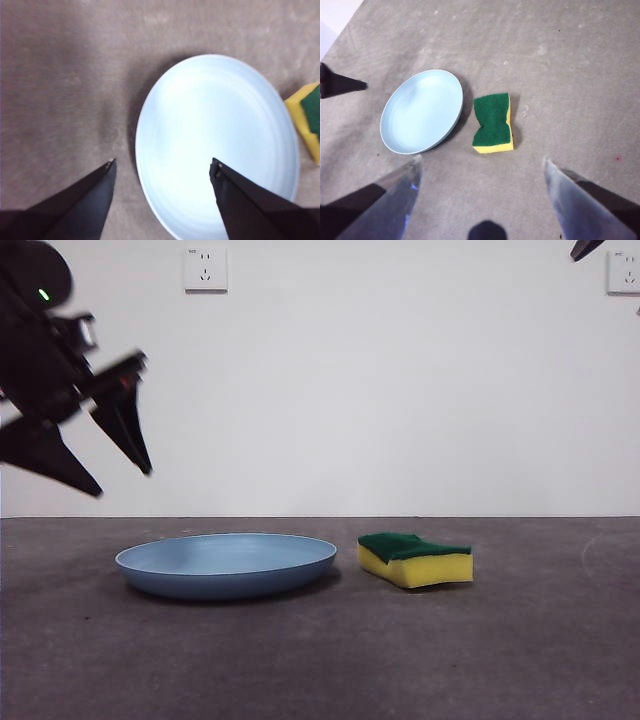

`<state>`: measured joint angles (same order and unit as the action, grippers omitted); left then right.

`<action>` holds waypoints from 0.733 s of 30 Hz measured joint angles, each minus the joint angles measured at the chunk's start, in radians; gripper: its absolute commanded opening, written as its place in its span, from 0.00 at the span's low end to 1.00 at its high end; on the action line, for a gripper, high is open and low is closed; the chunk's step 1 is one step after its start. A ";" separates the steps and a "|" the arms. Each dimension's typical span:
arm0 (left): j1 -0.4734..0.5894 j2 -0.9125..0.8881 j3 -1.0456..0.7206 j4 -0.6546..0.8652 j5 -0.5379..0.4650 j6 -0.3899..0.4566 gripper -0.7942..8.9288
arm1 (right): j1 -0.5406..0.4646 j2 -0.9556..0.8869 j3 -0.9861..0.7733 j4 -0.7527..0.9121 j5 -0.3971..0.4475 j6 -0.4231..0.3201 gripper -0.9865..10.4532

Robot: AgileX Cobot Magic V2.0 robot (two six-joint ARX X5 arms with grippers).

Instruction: Pick up the plate,pick up the cloth,clean the plate with the cloth

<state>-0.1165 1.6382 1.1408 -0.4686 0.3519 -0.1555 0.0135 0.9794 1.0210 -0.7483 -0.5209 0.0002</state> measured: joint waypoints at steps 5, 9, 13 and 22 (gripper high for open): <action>-0.026 0.098 0.006 0.028 -0.018 0.007 0.41 | 0.000 0.000 0.000 0.000 0.000 0.000 0.44; -0.037 0.159 0.006 0.029 -0.021 0.010 0.41 | 0.000 0.000 0.000 0.000 0.000 0.000 0.44; -0.045 0.191 0.006 0.045 -0.039 0.010 0.40 | 0.000 0.000 0.000 0.000 0.000 0.000 0.44; -0.060 0.212 0.011 0.067 -0.061 0.029 0.07 | 0.000 0.000 0.000 0.000 0.000 0.003 0.44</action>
<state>-0.1768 1.8503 1.1522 -0.4015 0.2905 -0.1268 0.0135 0.9794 1.0210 -0.7483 -0.5209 0.0029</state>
